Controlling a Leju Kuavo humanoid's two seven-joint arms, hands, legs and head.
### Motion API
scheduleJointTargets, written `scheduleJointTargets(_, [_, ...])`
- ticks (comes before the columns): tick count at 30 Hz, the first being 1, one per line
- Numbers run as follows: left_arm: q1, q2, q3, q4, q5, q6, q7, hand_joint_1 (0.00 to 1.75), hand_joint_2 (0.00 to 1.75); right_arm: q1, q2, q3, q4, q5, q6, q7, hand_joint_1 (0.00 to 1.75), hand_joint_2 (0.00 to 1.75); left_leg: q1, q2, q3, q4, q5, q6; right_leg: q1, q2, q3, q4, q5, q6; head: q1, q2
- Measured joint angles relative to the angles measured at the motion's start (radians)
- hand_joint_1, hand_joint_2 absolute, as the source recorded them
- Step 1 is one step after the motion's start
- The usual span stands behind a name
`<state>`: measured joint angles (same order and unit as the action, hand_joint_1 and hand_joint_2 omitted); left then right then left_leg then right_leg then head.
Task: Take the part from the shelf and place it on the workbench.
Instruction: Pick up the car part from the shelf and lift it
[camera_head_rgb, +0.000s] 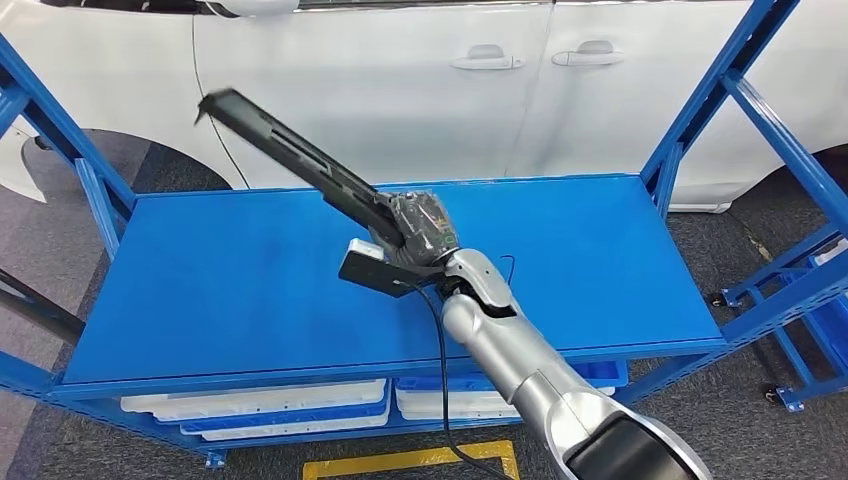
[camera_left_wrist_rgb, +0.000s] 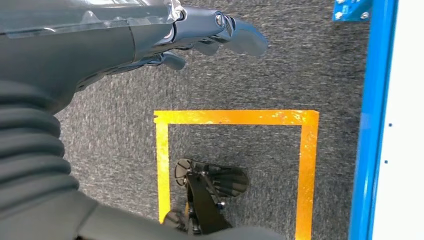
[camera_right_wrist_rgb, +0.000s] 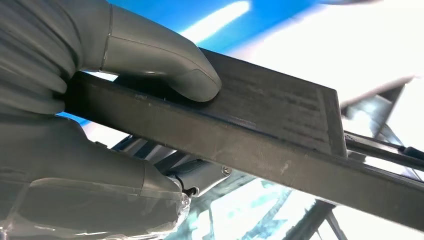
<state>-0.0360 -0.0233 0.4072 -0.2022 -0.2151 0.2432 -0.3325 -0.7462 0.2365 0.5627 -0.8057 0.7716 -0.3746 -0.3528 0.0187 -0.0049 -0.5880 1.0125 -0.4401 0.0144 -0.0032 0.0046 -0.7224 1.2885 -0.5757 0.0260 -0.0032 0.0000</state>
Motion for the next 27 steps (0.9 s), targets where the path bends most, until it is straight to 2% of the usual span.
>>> scheduleJointTargets(1, [0.002, 0.0, 0.006, 0.0, 0.005, -0.004, -0.001, 0.0, 1.75, 0.027, -0.01, -0.023, -0.077, -0.094, 0.029, -0.033, 1.75, 1.75, 0.0, -0.002, 0.0, 0.001, 0.0, 0.0, 0.0, 0.0, -0.011, 0.022, 0.001, 0.0, 0.0, 0.0])
scheduleJointTargets(2, [0.004, 0.0, 0.013, 0.0, 0.012, -0.009, -0.007, 0.0, 1.75, 0.056, -0.019, -0.045, -0.158, -0.204, 0.057, -0.07, 1.75, 1.75, -0.001, -0.004, 0.0, 0.001, 0.0, 0.0, 0.0, 0.0, -0.003, 0.003, 0.021, -0.003, 0.001, 0.0])
scheduleJointTargets(4, [0.006, -0.003, 0.033, 0.0, 0.032, -0.022, -0.027, 0.0, 1.75, 0.111, -0.037, -0.086, -0.342, -0.44, 0.112, -0.145, 1.75, 1.75, -0.004, -0.009, 0.0, 0.002, -0.001, 0.0, 0.003, 0.0, 0.06, -0.134, 0.092, -0.016, 0.001, 0.0])
scheduleJointTargets(6, [0.008, -0.008, 0.053, 0.0, 0.053, -0.043, -0.048, 0.0, 1.75, 0.148, -0.053, -0.116, -0.514, -0.61, 0.167, -0.181, 1.75, 1.75, -0.009, -0.011, -0.001, 0.003, -0.003, -0.004, 0.009, -0.003, 0.114, -0.251, 0.132, -0.029, -0.001, 0.0])
scheduleJointTargets(8, [0.01, -0.012, 0.074, 0.0, 0.071, -0.068, -0.071, 0.0, 1.75, 0.188, -0.078, -0.136, -0.667, -0.731, 0.241, -0.189, 1.75, 1.75, -0.01, -0.01, 0.0, 0.001, -0.005, -0.013, 0.013, -0.005, 0.125, -0.278, 0.134, -0.034, -0.003, 0.0])
scheduleJointTargets(10, [0.012, -0.014, 0.095, 0.0, 0.083, -0.089, -0.09, 0.0, 1.75, 0.235, -0.106, -0.149, -0.798, -0.806, 0.315, -0.196, 1.75, 1.75, -0.011, -0.009, 0.003, 0.0, -0.01, -0.023, 0.007, -0.005, 0.132, -0.291, 0.139, -0.038, -0.002, 0.0])
scheduleJointTargets(11, [0.012, -0.015, 0.104, 0.0, 0.088, -0.098, -0.095, 0.0, 1.75, 0.255, -0.118, -0.153, -0.852, -0.827, 0.343, -0.202, 1.75, 1.75, -0.012, -0.007, -0.001, 0.014, -0.023, -0.027, 0.003, -0.006, 0.138, -0.299, 0.142, -0.041, -0.003, 0.0])
scheduleJointTargets(12, [0.012, -0.016, 0.111, 0.0, 0.09, -0.104, -0.097, 0.0, 1.75, 0.272, -0.126, -0.156, -0.897, -0.843, 0.368, -0.209, 1.75, 1.75, -0.012, -0.005, -0.015, 0.049, -0.046, -0.031, -0.001, -0.007, 0.143, -0.307, 0.144, -0.044, -0.004, 0.0])
scheduleJointTargets(14, [0.011, -0.016, 0.122, 0.0, 0.089, -0.108, -0.097, 0.0, 1.75, 0.302, -0.141, -0.163, -0.969, -0.873, 0.409, -0.225, 1.75, 1.75, -0.008, -0.002, -0.07, 0.175, -0.112, -0.038, -0.001, -0.008, 0.147, -0.309, 0.144, -0.048, -0.008, 0.0])
scheduleJointTargets(15, [0.011, -0.016, 0.126, 0.0, 0.086, -0.107, -0.096, 0.0, 1.75, 0.318, -0.148, -0.167, -1.002, -0.883, 0.427, -0.234, 1.75, 1.75, -0.006, -0.002, -0.1, 0.238, -0.135, -0.041, -0.001, -0.007, 0.147, -0.308, 0.143, -0.049, -0.008, 0.0])
scheduleJointTargets(16, [0.012, -0.016, 0.13, 0.0, 0.082, -0.106, -0.093, 0.0, 1.75, 0.334, -0.155, -0.17, -1.032, -0.889, 0.44, -0.243, 1.75, 1.75, -0.006, -0.002, -0.117, 0.274, -0.142, -0.044, 0.0, -0.007, 0.147, -0.306, 0.142, -0.049, -0.008, 0.0])
scheduleJointTargets(17, [0.013, -0.016, 0.133, 0.0, 0.077, -0.104, -0.09, 0.0, 1.75, 0.346, -0.16, -0.172, -1.058, -0.89, 0.448, -0.25, 1.75, 1.75, -0.005, -0.001, -0.116, 0.271, -0.128, -0.045, -0.001, -0.006, 0.148, -0.304, 0.14, -0.048, -0.008, 0.0])
scheduleJointTargets(18, [0.013, -0.016, 0.136, 0.0, 0.073, -0.103, -0.087, 0.0, 1.75, 0.354, -0.164, -0.173, -1.081, -0.89, 0.456, -0.255, 1.75, 1.75, -0.005, -0.001, -0.095, 0.228, -0.098, -0.045, -0.001, -0.005, 0.148, -0.3, 0.138, -0.047, -0.008, 0.0])
scheduleJointTargets(20, [0.011, -0.016, 0.139, 0.0, 0.065, -0.097, -0.078, 0.0, 1.75, 0.362, -0.173, -0.173, -1.12, -0.891, 0.472, -0.264, 1.75, 1.75, -0.005, -0.001, -0.026, 0.087, -0.034, -0.041, 0.0, -0.002, 0.147, -0.289, 0.132, -0.041, -0.008, 0.0])
scheduleJointTargets(21, [0.009, -0.016, 0.14, 0.0, 0.062, -0.094, -0.073, 0.0, 1.75, 0.364, -0.178, -0.173, -1.135, -0.894, 0.481, -0.267, 1.75, 1.75, -0.006, -0.001, -0.002, 0.037, -0.017, -0.036, 0.002, -0.001, 0.145, -0.284, 0.13, -0.037, -0.008, 0.0])
scheduleJointTargets(22, [0.007, -0.016, 0.141, 0.0, 0.06, -0.089, -0.068, 0.0, 1.75, 0.365, -0.183, -0.171, -1.146, -0.898, 0.49, -0.269, 1.75, 1.75, -0.008, -0.002, 0.01, 0.01, -0.011, -0.031, 0.003, -0.001, 0.142, -0.28, 0.13, -0.033, -0.008, 0.0])
scheduleJointTargets(25, [0.006, -0.016, 0.142, 0.0, 0.055, -0.083, -0.06, 0.0, 1.75, 0.365, -0.207, -0.159, -1.16, -0.904, 0.519, -0.27, 1.75, 1.75, -0.008, -0.003, 0.007, 0.003, -0.005, -0.013, 0.003, 0.0, 0.138, -0.278, 0.132, -0.019, -0.007, 0.0])
scheduleJointTargets(26, [0.006, -0.016, 0.142, 0.0, 0.052, -0.083, -0.058, 0.0, 1.75, 0.364, -0.217, -0.153, -1.162, -0.905, 0.53, -0.27, 1.75, 1.75, -0.007, -0.002, 0.006, -0.001, 0.0, -0.005, 0.002, 0.0, 0.133, -0.267, 0.118, -0.013, -0.006, 0.0])
scheduleJointTargets(27, [0.005, -0.015, 0.142, 0.0, 0.049, -0.083, -0.058, 0.0, 1.75, 0.363, -0.227, -0.147, -1.163, -0.908, 0.541, -0.268, 1.75, 1.75, -0.006, -0.001, 0.003, -0.005, 0.006, 0.003, 0.001, 0.0, 0.121, -0.236, 0.091, -0.007, -0.005, 0.0])
